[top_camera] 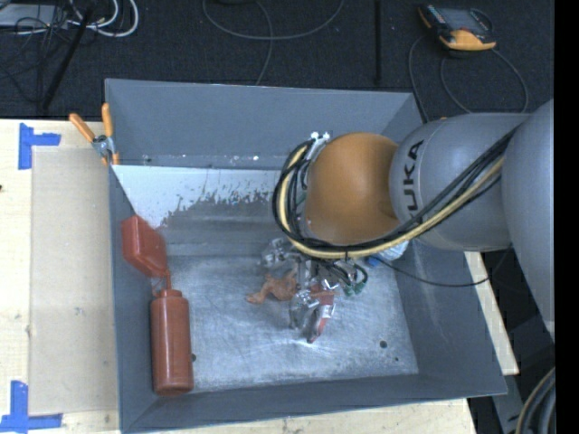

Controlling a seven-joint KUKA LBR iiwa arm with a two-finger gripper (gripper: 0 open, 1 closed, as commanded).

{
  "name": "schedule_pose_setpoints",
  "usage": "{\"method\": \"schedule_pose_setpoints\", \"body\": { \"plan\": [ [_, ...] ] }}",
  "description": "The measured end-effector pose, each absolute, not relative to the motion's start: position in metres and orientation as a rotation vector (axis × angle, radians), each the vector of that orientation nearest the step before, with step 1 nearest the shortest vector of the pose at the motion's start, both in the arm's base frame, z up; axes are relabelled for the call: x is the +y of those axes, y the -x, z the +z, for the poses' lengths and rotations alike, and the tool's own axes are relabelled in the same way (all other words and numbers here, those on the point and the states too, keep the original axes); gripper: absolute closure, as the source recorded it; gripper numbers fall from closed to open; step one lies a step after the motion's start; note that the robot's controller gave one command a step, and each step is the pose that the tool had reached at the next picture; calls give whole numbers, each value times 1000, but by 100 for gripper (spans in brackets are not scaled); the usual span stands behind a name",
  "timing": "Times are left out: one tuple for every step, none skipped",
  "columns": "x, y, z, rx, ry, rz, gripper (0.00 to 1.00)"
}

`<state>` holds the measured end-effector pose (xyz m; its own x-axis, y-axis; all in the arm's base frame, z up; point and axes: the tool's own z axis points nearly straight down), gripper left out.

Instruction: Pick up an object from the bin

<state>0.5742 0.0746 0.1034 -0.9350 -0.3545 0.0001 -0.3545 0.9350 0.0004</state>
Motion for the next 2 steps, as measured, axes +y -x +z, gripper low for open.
{"method": "schedule_pose_setpoints", "body": {
  "plan": [
    [151, -531, 75, -3122, -371, -5, 100],
    [151, -531, 75, -3122, -369, -5, 100]
  ]
}}
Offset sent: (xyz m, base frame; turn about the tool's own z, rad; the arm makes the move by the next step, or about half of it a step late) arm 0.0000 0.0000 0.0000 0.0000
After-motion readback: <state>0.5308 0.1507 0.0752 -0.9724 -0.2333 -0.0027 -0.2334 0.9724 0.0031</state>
